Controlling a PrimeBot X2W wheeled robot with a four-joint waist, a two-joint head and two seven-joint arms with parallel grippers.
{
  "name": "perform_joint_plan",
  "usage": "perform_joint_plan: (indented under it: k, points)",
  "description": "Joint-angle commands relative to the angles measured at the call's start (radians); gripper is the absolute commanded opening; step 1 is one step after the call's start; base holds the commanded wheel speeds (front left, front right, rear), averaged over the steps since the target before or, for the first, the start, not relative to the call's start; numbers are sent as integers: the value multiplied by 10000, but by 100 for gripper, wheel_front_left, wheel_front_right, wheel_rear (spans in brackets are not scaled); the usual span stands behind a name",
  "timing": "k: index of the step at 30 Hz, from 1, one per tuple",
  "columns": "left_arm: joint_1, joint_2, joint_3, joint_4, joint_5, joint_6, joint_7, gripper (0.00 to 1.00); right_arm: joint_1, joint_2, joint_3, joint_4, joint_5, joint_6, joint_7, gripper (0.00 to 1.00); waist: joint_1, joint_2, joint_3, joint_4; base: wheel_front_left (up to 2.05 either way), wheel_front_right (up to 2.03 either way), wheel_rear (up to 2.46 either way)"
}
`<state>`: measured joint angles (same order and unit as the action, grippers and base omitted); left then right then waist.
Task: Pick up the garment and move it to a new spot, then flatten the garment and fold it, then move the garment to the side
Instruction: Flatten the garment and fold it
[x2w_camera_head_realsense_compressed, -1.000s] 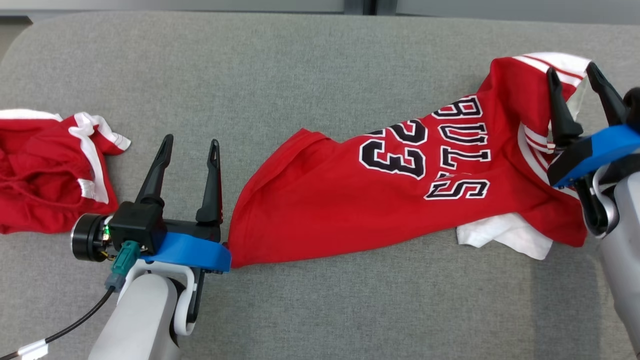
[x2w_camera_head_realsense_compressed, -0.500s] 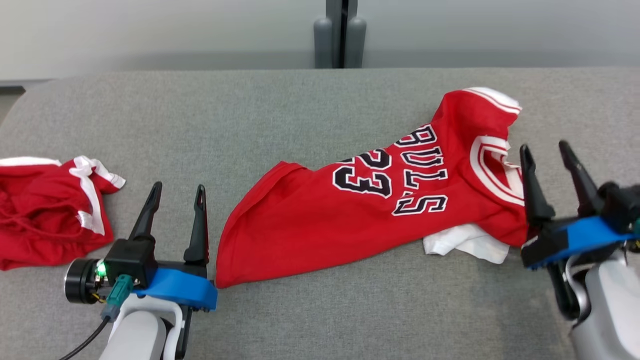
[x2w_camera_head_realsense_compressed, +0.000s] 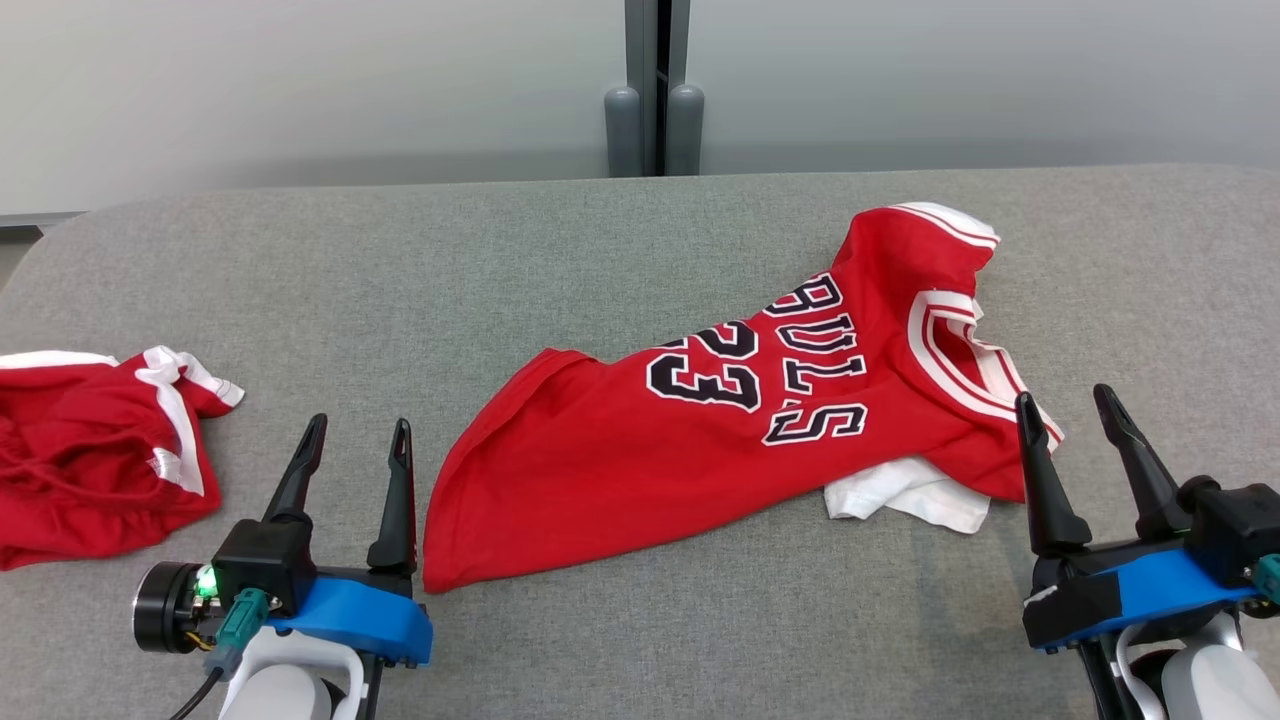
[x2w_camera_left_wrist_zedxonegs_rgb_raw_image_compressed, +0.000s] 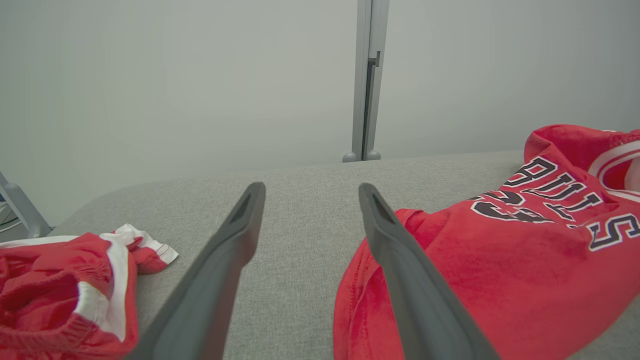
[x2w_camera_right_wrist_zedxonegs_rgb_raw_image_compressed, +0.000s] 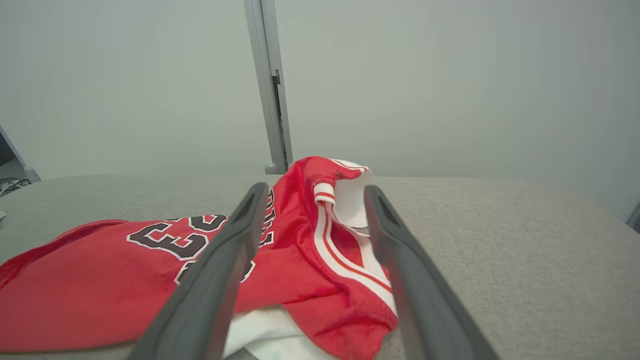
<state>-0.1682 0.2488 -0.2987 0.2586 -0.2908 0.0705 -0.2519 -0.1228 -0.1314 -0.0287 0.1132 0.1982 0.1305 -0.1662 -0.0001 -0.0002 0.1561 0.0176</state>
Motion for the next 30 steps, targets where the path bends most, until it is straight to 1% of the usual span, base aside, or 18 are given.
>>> perform_joint_plan:
  k: [1, 4, 8, 14, 20, 21, 22, 23, 24, 27, 30]
  points:
    - [13, 61, 25, -42, -32, 42, 14, 100, 148, 56, -15, -100, -73, 3, 67, 100, 1, 2, 9, -3, 0, 0, 0]
    - [-40, 77, -7, -113, -42, 66, 28, 100, 326, 100, -48, -294, -92, 5, 291, 100, 1, 2, 77, 8, 0, 0, 0]
    - [-324, 73, -104, -209, 16, 13, 61, 100, 555, 174, -10, -25, 28, 5, 558, 100, 1, 2, 397, 99, 0, 0, 0]
    - [-662, -27, -184, -191, 48, -11, -1, 100, 666, 369, 86, 1172, 255, 5, 562, 100, 1, 2, 970, 186, 0, 0, 0]
    - [-946, -82, -190, -78, 72, -51, -61, 100, 67, 513, 48, 2504, 421, 5, 330, 100, 1, 2, 1334, 232, 0, 0, 0]
    - [-977, -80, -179, -56, 76, -50, -69, 100, -16, 528, 87, 2683, 456, 5, 292, 87, 1, 2, 1363, 225, 0, 0, 0]
    - [-1005, -84, -177, -26, 80, -50, -79, 100, -100, 536, 106, 2827, 488, 5, 224, 46, 1, 2, 1379, 219, 0, 0, 0]
    - [-1027, -87, -169, -2, 78, -50, -74, 100, -182, 550, 141, 2951, 560, 5, 186, 38, 1, 2, 1384, 205, 0, 0, 0]
    - [-1049, -89, -166, 23, 74, -49, -80, 100, -258, 557, 194, 3057, 588, 5, 123, 0, 1, 2, 1380, 191, 0, 0, 0]
    - [-1058, -99, -171, 106, 69, -60, -105, 100, -374, 472, 290, 3111, 644, 5, -101, 0, 1, 2, 1309, 156, 0, 0, 0]
    - [-995, -104, -169, 163, 66, -57, -117, 100, -182, 402, 300, 2665, 661, 5, -436, 0, 1, 2, 1148, 124, 0, 0, 0]
